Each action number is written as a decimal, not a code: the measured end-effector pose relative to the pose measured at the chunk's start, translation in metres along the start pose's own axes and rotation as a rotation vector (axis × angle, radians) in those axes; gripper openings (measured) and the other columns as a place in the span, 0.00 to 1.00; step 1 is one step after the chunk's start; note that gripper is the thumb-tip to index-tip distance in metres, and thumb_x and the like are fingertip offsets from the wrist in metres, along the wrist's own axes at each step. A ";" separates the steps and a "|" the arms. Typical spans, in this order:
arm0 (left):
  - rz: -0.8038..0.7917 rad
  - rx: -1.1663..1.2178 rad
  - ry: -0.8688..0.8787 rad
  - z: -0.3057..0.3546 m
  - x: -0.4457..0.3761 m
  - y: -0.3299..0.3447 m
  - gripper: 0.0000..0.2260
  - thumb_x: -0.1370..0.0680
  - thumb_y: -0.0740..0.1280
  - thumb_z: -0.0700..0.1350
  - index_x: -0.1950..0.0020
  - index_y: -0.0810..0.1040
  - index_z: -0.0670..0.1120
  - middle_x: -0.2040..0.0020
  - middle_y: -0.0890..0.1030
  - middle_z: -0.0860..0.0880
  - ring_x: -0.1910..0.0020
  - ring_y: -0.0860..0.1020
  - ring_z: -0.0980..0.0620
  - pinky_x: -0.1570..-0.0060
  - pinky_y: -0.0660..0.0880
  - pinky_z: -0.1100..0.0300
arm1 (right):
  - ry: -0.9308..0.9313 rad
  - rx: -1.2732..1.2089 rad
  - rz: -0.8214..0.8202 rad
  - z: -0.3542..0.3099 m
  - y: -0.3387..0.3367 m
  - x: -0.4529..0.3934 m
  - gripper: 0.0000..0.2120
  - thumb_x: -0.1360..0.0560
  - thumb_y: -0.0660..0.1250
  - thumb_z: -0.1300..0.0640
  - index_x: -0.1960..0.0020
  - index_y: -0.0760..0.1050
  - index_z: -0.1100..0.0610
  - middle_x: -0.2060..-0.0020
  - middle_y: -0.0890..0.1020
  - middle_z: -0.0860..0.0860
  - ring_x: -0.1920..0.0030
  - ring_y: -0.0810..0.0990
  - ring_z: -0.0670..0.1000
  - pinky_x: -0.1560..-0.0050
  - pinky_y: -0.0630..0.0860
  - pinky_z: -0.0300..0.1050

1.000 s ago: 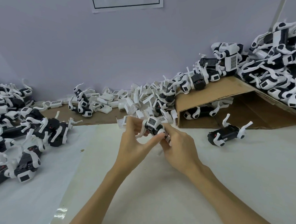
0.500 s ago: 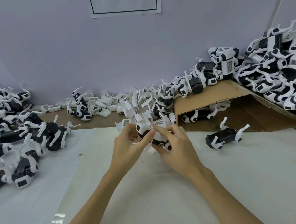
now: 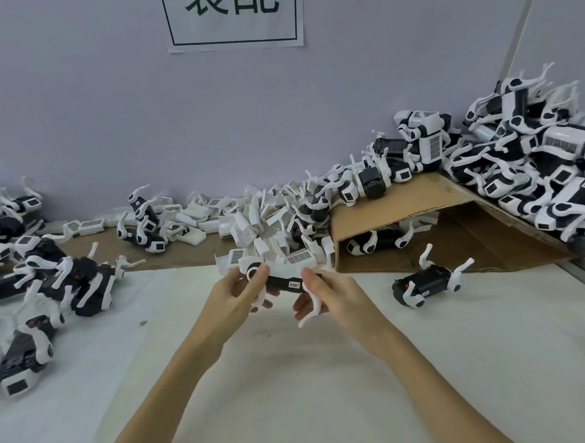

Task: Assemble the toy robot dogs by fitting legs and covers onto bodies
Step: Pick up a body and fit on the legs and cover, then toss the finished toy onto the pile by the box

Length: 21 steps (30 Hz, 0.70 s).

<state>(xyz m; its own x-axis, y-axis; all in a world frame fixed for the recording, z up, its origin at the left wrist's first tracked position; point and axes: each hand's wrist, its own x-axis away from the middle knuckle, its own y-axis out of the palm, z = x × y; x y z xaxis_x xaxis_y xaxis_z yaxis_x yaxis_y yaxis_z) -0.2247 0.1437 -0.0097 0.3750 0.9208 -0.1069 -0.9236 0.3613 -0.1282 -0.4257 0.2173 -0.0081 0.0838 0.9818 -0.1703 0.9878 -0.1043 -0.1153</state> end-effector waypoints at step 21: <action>0.155 0.223 0.036 -0.013 -0.014 -0.009 0.33 0.19 0.52 0.68 0.44 0.86 0.44 0.41 0.86 0.46 0.38 0.79 0.45 0.45 0.76 0.47 | 0.018 -0.449 0.478 -0.173 -0.160 -0.092 0.30 0.26 0.77 0.44 0.29 0.75 0.56 0.24 0.68 0.56 0.35 0.79 0.57 0.41 0.84 0.48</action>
<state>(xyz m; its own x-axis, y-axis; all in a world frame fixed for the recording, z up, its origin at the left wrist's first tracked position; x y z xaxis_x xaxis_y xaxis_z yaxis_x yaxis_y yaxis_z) -0.2204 0.1259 -0.0196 0.2272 0.9632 -0.1438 -0.9633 0.2439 0.1118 -0.5684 0.1713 0.1952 0.5257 0.8464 -0.0848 0.7993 -0.4574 0.3897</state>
